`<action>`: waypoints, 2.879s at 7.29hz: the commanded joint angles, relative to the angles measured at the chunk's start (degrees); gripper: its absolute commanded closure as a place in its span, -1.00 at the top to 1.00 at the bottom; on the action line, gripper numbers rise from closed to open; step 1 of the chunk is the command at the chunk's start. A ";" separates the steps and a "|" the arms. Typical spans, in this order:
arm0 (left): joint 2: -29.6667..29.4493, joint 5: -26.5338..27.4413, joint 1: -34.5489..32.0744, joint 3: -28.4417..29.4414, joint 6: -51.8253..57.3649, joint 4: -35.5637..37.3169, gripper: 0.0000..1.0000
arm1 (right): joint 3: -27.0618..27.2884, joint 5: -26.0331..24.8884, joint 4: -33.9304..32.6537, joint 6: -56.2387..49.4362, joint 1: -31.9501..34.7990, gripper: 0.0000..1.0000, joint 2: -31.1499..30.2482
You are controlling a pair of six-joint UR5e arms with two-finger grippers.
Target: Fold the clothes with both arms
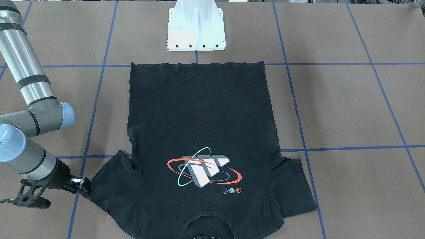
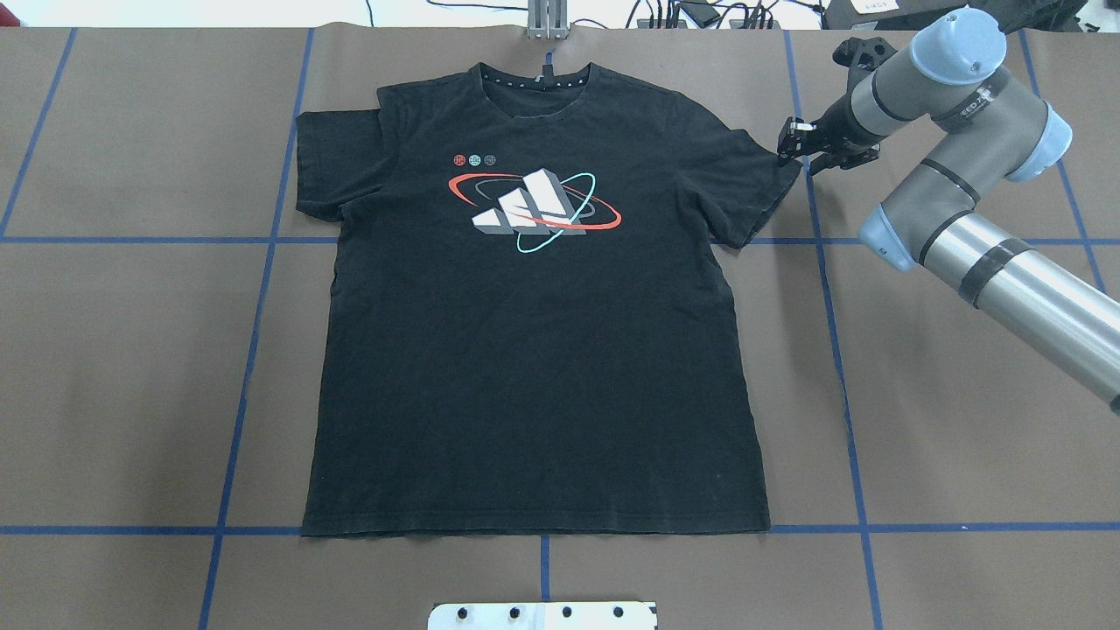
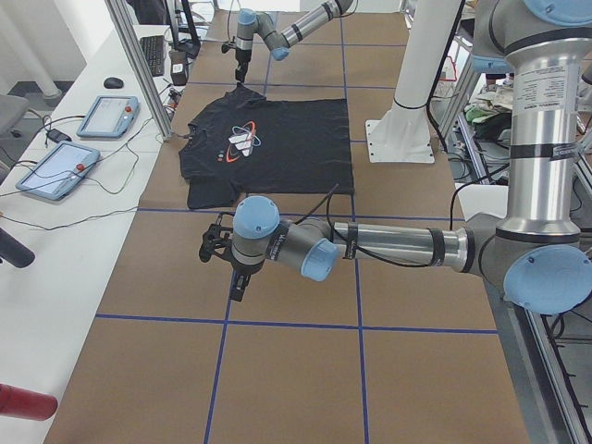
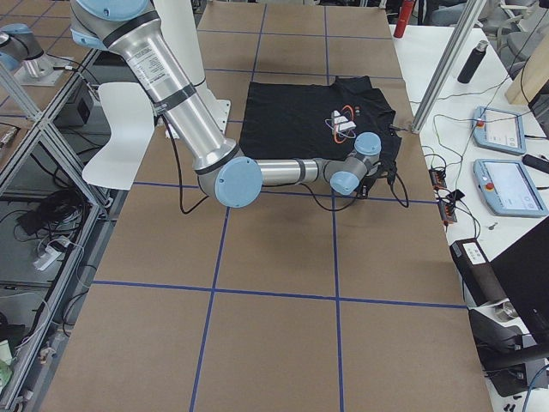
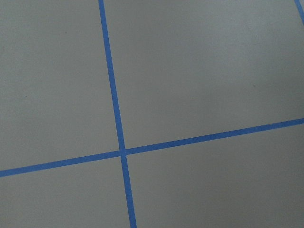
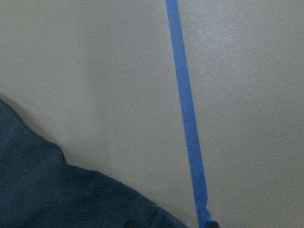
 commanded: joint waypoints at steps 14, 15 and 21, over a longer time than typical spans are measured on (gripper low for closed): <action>-23.30 -0.18 13.36 22.14 -16.94 -17.93 0.98 | 11.20 8.11 -0.63 16.64 -1.05 -1.00 2.58; -23.39 -0.18 13.27 21.62 -18.60 -18.02 0.98 | 10.76 6.37 -0.72 19.99 -3.07 -1.00 4.95; -24.53 1.66 14.23 21.70 -21.52 -18.02 0.98 | -1.01 -1.64 -5.37 20.28 -6.96 -1.00 16.66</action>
